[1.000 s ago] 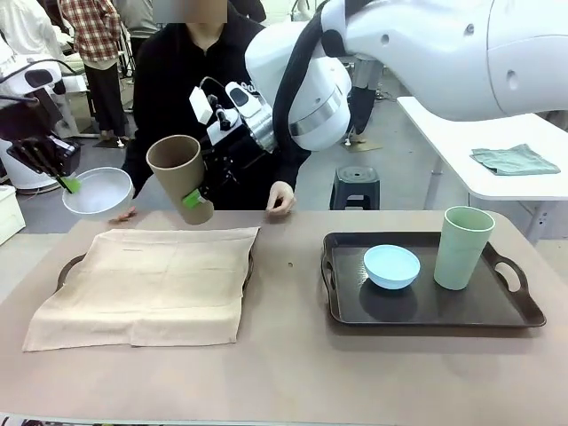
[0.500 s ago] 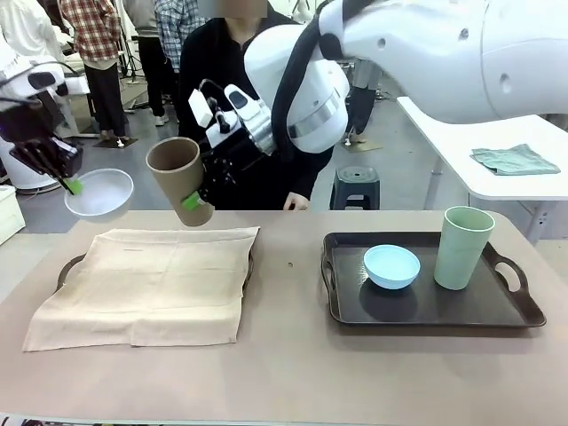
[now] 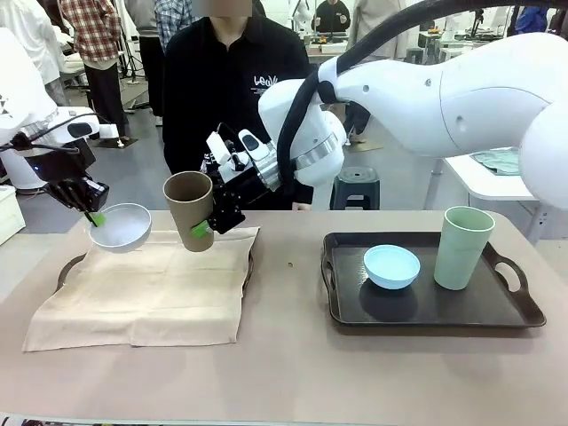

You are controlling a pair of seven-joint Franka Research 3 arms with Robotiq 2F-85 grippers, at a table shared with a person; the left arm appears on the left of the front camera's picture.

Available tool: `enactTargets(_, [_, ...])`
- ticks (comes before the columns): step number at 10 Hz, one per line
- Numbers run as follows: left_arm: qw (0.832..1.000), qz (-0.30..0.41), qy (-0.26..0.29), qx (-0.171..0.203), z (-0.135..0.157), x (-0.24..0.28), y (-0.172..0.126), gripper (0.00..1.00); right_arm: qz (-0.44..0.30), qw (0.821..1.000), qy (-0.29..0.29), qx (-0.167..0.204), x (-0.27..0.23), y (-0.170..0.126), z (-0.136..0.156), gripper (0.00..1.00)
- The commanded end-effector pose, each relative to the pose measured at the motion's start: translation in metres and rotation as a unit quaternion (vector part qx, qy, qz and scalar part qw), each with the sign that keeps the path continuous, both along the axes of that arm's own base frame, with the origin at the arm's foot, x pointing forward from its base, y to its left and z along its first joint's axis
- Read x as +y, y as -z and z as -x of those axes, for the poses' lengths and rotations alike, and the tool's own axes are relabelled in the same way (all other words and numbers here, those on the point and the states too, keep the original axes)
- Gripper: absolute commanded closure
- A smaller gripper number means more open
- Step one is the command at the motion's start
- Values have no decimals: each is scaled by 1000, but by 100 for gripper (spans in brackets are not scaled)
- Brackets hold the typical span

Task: Set up a tray with a mat and arrange the tableware.
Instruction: Place the Picnic Bowl and Reusable plastic cup back onto the Handle tray in front of the human's position.

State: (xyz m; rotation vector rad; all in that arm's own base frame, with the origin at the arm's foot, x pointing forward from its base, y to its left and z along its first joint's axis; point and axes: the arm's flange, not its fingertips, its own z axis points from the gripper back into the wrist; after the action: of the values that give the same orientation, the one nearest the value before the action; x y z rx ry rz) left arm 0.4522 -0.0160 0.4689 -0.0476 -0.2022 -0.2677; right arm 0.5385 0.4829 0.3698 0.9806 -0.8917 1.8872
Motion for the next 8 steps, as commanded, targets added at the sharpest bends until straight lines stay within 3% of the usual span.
enactTargets(1, [1000,1,2,1,4,1,-5,96,14,1000,3,-21,-1,-15,3,15])
enactTargets(5, [1000,-14,8,6,-1,-1,12,96,8,995,-16,100,5,17,11,15])
enactTargets(8, [999,-16,11,34,-5,0,36,96,10,992,-25,126,13,34,11,15])
